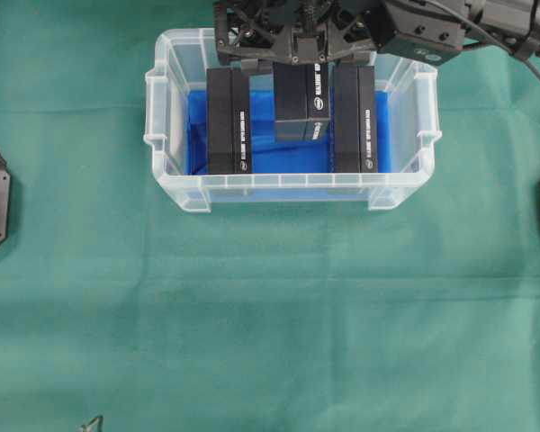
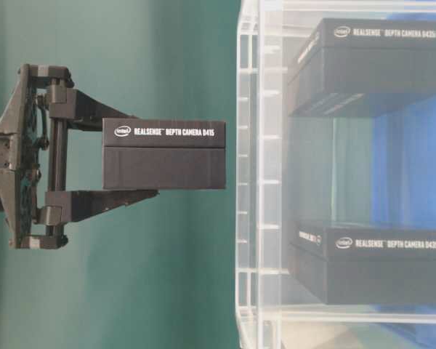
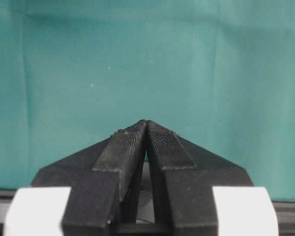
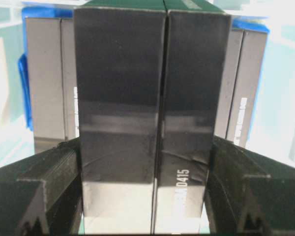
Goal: Take the box out of the case with the right arm.
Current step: 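Lift the middle box straight up out of the case with right gripper, then carry the box toward the front and lower it onto the table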
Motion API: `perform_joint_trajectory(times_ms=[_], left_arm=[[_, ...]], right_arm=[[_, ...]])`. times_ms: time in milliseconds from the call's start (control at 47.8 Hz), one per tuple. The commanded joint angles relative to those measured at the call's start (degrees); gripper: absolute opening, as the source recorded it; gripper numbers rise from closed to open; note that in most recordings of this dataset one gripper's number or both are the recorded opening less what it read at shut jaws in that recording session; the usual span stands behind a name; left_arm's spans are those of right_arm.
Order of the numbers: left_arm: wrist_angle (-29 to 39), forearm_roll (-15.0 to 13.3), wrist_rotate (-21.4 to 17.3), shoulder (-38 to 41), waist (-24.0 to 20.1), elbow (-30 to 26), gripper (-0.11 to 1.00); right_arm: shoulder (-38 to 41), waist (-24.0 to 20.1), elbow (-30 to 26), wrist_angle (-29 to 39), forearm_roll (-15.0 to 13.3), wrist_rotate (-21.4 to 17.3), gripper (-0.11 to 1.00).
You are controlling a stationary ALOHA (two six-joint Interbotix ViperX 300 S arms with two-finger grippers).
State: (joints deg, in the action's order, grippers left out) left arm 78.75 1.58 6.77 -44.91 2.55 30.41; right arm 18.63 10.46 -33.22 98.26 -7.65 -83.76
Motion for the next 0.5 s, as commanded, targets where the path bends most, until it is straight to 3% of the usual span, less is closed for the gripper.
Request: perform_joint_trajectory(times_ms=[0, 356, 481], left_arm=[[-0.3, 0.2, -0.1, 0.2, 0.2, -1.5, 0.02], [-0.3, 0.2, -0.1, 0.2, 0.4, -1.5, 0.02], [-0.3, 0.2, -0.1, 0.2, 0.4, -1.5, 0.02]], right_arm=[[-3.2, -0.3, -1.7, 0.4, -0.3, -0.1, 0.65], [-3.2, -1.8, -1.7, 0.4, -0.3, -0.6, 0.65], [-3.2, -3.3, -1.7, 0.5, -0.3, -2.5, 0.65]])
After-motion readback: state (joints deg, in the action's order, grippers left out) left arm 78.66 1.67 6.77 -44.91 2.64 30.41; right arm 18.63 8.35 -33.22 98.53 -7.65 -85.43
